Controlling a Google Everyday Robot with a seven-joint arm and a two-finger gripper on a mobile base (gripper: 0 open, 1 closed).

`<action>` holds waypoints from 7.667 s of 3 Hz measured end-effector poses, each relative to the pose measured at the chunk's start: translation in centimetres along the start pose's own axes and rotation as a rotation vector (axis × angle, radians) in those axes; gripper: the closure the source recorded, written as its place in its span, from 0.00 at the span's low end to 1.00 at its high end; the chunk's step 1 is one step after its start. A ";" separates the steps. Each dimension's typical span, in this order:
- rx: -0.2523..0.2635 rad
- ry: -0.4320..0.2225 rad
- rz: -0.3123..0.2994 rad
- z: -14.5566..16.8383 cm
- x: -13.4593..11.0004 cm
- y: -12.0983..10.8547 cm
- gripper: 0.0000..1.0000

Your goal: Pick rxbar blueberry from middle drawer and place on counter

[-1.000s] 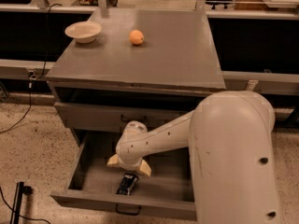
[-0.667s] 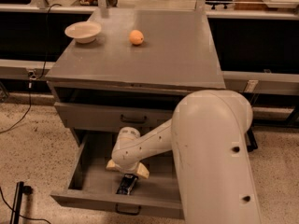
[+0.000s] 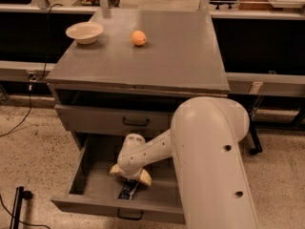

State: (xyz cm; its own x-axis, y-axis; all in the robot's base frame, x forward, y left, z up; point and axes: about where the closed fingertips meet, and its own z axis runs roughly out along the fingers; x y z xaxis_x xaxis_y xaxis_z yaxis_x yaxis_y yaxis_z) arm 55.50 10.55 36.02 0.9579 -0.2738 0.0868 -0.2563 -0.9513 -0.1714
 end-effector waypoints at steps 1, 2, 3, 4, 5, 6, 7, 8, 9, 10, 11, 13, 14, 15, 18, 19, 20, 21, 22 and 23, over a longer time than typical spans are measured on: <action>0.009 -0.077 0.016 0.4 -1.2 0.3 0.00; -0.027 -0.146 0.020 1.0 -2.5 0.5 0.00; -0.069 -0.190 0.021 1.8 -3.7 1.1 0.18; -0.081 -0.197 0.011 1.8 -4.2 1.1 0.43; -0.081 -0.197 0.011 1.1 -4.2 1.0 0.64; -0.081 -0.197 0.011 0.1 -4.1 0.8 0.89; -0.080 -0.197 0.011 -0.1 -4.1 0.8 1.00; 0.028 -0.173 -0.011 -1.2 -4.0 1.2 1.00; 0.211 -0.063 -0.101 -6.5 -4.4 1.8 1.00; 0.371 0.053 -0.223 -12.1 -5.5 3.8 1.00; 0.515 0.116 -0.241 -15.7 -6.4 5.3 1.00; 0.732 0.148 -0.106 -23.1 -4.3 2.4 1.00; 0.793 0.192 -0.036 -29.8 1.0 4.1 1.00; 0.730 0.221 -0.023 -35.3 6.0 7.9 1.00; 0.712 0.166 -0.042 -35.8 5.9 8.6 1.00; 0.769 0.140 -0.048 -39.4 7.0 8.6 1.00; 0.812 0.111 -0.083 -45.6 8.9 8.6 1.00; 0.788 0.077 -0.122 -50.7 11.0 8.4 1.00; 0.702 0.007 -0.118 -52.5 13.9 8.2 1.00; 0.605 -0.057 -0.071 -51.9 17.5 7.7 1.00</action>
Offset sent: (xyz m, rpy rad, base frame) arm -0.0389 0.0071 -0.0188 -0.0114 0.2475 0.0085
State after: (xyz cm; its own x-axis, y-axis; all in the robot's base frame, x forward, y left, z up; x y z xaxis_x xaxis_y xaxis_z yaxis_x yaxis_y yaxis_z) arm 63.60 -8.94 87.17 0.9797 -0.1883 0.0685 -0.0884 -0.7131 -0.6955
